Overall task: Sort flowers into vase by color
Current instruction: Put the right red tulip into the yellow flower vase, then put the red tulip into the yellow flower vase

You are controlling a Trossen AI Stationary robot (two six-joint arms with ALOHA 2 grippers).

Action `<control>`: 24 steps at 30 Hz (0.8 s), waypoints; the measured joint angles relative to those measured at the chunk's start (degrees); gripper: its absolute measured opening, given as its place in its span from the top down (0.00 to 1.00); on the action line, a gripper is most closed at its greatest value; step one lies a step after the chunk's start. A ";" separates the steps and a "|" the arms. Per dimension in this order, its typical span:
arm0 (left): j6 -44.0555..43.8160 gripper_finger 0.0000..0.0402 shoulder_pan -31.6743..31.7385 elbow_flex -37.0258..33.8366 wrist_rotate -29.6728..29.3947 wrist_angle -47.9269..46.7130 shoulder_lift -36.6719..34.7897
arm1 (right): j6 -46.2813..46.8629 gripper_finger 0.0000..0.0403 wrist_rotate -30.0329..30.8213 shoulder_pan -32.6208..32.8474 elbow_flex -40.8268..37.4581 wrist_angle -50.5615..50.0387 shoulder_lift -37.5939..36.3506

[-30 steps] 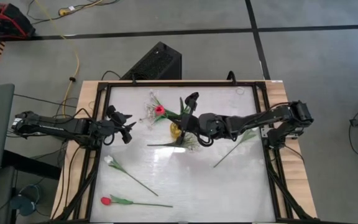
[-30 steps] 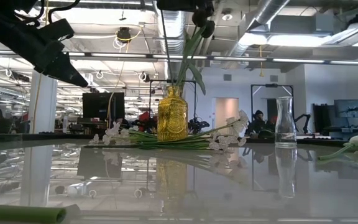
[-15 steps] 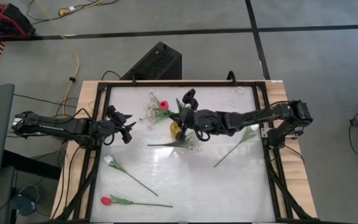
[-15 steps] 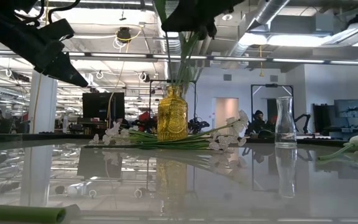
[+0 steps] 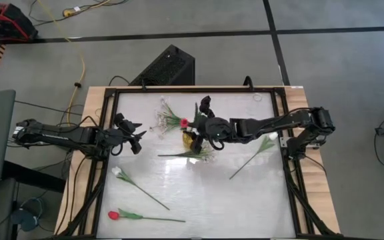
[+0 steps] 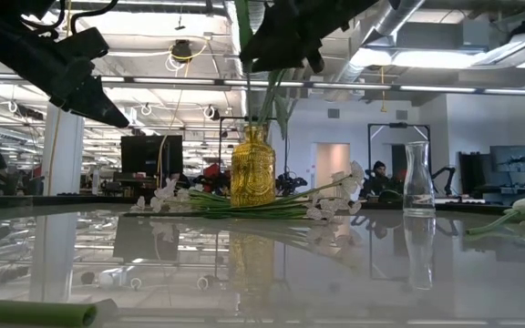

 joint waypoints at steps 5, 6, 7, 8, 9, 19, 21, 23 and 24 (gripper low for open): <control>-0.01 0.57 0.00 0.00 0.04 0.00 0.00 | 0.18 0.40 -4.38 -0.02 1.10 -7.06 -0.02; -0.01 0.57 -0.01 0.00 0.04 0.00 0.00 | 0.32 0.39 -5.45 0.00 1.87 -9.47 -0.02; -0.02 0.57 0.00 0.00 0.04 0.00 0.00 | 0.93 0.38 -6.23 0.01 2.67 -11.94 -0.02; -0.02 0.57 -0.02 0.00 0.06 0.00 0.00 | 1.78 0.38 -6.93 0.03 3.41 -14.33 -0.04; -0.02 0.57 -0.02 0.00 0.06 0.00 -0.01 | 2.75 0.38 -7.49 0.04 4.20 -16.64 -0.08; -0.09 0.57 0.00 0.00 2.97 0.01 0.00 | 10.13 0.38 -15.02 1.44 13.21 -39.88 -0.13; -0.10 0.57 -0.01 0.00 4.62 0.00 -0.01 | 11.83 0.38 -16.57 2.53 14.23 -42.73 -0.14; -0.17 0.57 -0.02 0.00 6.08 0.00 0.00 | 13.44 0.38 -17.73 4.02 14.67 -44.69 -0.17; -0.23 0.57 -0.01 0.00 6.51 0.00 0.00 | 14.23 0.38 -18.25 4.91 14.67 -45.35 -0.17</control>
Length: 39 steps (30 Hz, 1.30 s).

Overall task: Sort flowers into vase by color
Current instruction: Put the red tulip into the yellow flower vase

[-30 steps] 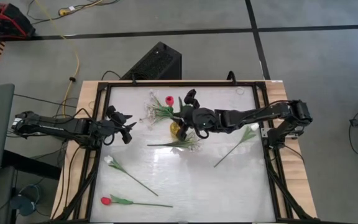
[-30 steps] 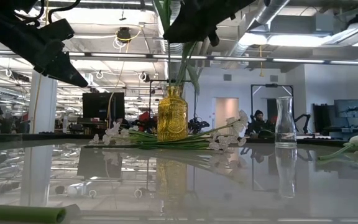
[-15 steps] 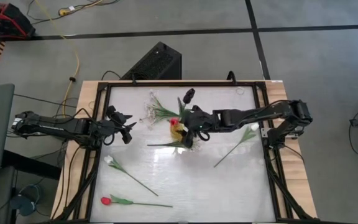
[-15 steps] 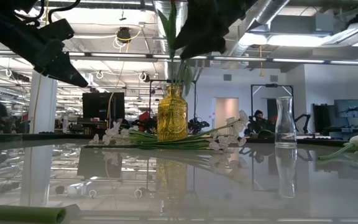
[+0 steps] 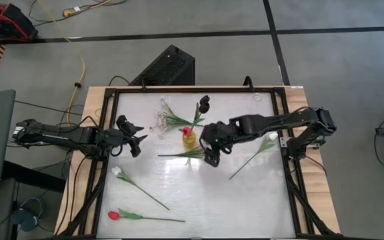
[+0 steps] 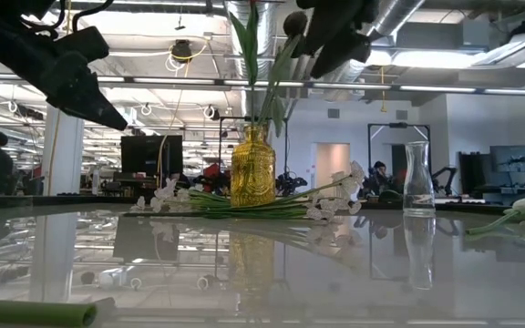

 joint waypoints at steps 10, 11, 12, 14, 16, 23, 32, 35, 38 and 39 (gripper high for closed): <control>-3.98 0.57 0.01 0.00 7.24 -0.02 -0.02 | -1.33 0.38 3.64 12.21 -2.15 3.23 0.13; -4.35 0.57 0.01 0.00 9.64 0.00 0.00 | -2.61 0.38 5.49 13.55 -3.26 5.52 0.13; -4.77 0.57 0.00 0.00 12.61 0.02 -0.02 | -3.64 0.38 6.88 14.79 -4.48 7.95 0.20; -5.75 0.57 -0.43 0.00 19.52 0.46 0.00 | -5.41 0.38 7.91 16.86 -7.22 13.60 0.24; -7.58 0.57 -2.00 0.00 26.26 1.75 0.00 | -5.77 0.38 8.05 18.23 -9.97 19.57 0.24; -21.86 0.57 -18.88 0.03 28.03 10.20 4.74 | -5.33 0.38 8.23 21.99 -14.26 27.11 0.16; -30.43 0.57 -40.59 10.24 11.52 14.55 27.40 | -7.45 0.38 8.71 24.88 -14.32 30.07 0.20; -29.76 0.57 -44.30 14.94 10.46 14.57 36.76 | -8.76 0.38 8.70 24.52 -14.29 30.38 0.20; -30.33 0.57 -46.75 19.09 10.50 13.32 45.06 | -8.79 0.38 8.69 23.50 -14.29 30.41 0.20; -30.68 0.57 -47.24 20.51 10.74 12.85 47.43 | -8.79 0.38 8.70 23.11 -14.29 30.43 0.20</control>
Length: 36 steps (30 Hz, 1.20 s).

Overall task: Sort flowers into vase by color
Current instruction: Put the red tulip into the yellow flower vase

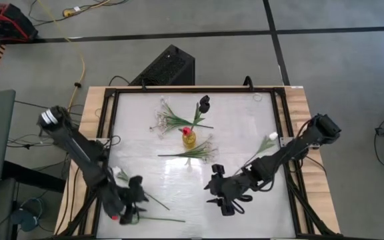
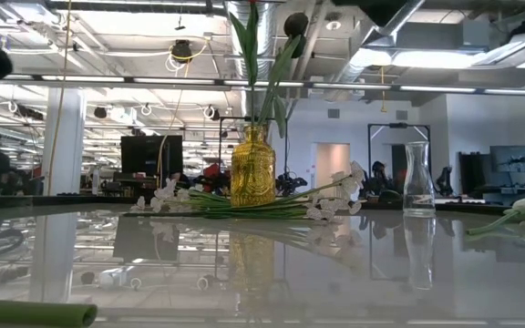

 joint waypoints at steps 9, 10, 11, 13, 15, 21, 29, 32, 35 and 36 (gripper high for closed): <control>-3.50 0.57 -2.44 7.55 0.02 -2.75 12.04 | 0.02 0.38 -0.45 -1.77 0.00 -0.02 0.00; -4.55 0.57 -2.65 7.55 0.02 -2.75 13.07 | 0.02 0.38 -0.45 -1.77 0.00 0.00 0.00; -5.58 0.57 -2.90 7.55 -0.02 -2.88 14.26 | 0.04 0.38 -0.47 -1.77 0.00 0.00 0.00; -6.92 0.57 -3.39 7.51 -0.08 -2.30 16.71 | 0.02 0.38 -0.47 -1.71 0.00 -0.04 0.00; -7.83 0.57 -4.18 7.53 -0.48 -0.81 18.87 | 0.03 0.38 -0.47 -1.12 0.00 -0.13 0.00; -13.23 0.58 -7.40 7.75 -4.03 -0.42 21.95 | 0.04 0.38 -0.51 1.18 0.00 -0.76 0.00; -17.91 0.78 -10.82 7.62 -5.96 -2.51 21.98 | 0.08 0.38 2.14 3.41 0.00 -0.64 0.00; -18.28 0.92 -11.03 7.64 -5.60 -3.26 21.96 | 0.79 0.38 2.63 3.72 0.00 -0.44 0.00; -18.28 0.98 -10.91 7.64 -6.09 -3.81 21.91 | 2.21 0.38 2.66 3.72 0.00 -0.44 0.00; -17.61 0.98 -10.82 7.62 -6.36 -4.15 21.65 | 2.49 0.38 2.69 3.69 0.00 -0.44 0.00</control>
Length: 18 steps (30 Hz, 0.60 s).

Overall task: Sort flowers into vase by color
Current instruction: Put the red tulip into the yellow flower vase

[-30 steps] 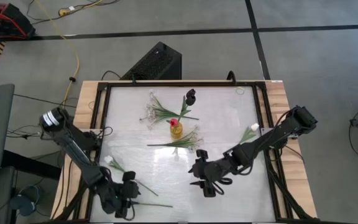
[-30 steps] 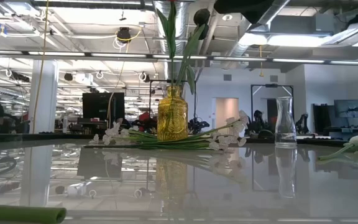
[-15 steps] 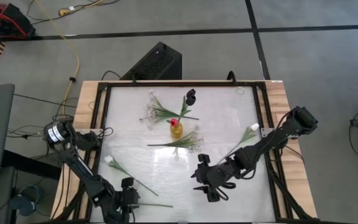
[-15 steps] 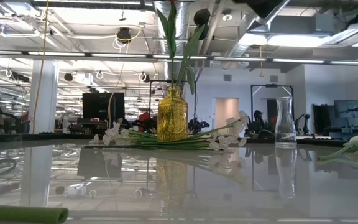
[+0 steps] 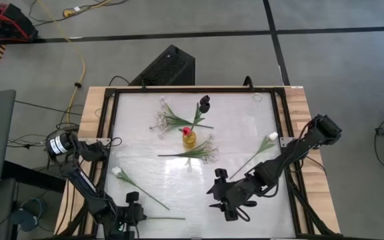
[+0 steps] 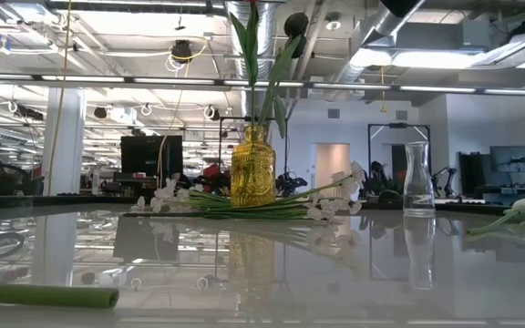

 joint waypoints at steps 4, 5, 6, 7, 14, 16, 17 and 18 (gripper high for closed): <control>4.10 1.00 1.48 -0.24 -4.22 -2.57 -2.29 | -0.13 0.38 0.08 -0.08 0.00 0.02 0.00; 5.02 1.00 2.13 -0.35 -6.51 -3.52 -3.26 | -0.87 0.38 0.08 -0.17 0.00 0.23 0.00; 6.11 1.00 2.99 -0.44 -8.59 -3.67 -4.28 | -2.04 0.38 0.09 -0.25 0.00 0.76 0.00; 6.61 1.00 4.04 -0.33 -10.41 -3.21 -5.23 | -3.44 0.38 0.10 -0.39 0.00 1.67 0.00; 1.89 1.00 12.34 -0.24 -13.39 -1.92 -11.62 | -18.08 0.38 6.53 -1.02 0.02 6.89 0.00; 0.77 1.00 14.65 -0.22 -11.06 -0.75 -12.60 | -23.54 0.38 7.83 -1.22 0.02 7.26 0.00; 0.38 1.00 15.76 -0.22 -9.59 -0.26 -12.90 | -25.43 0.38 8.33 -1.38 0.02 7.60 0.00; 0.17 1.00 16.93 -0.22 -8.16 0.46 -13.16 | -26.19 0.38 9.15 -1.63 0.02 7.85 0.00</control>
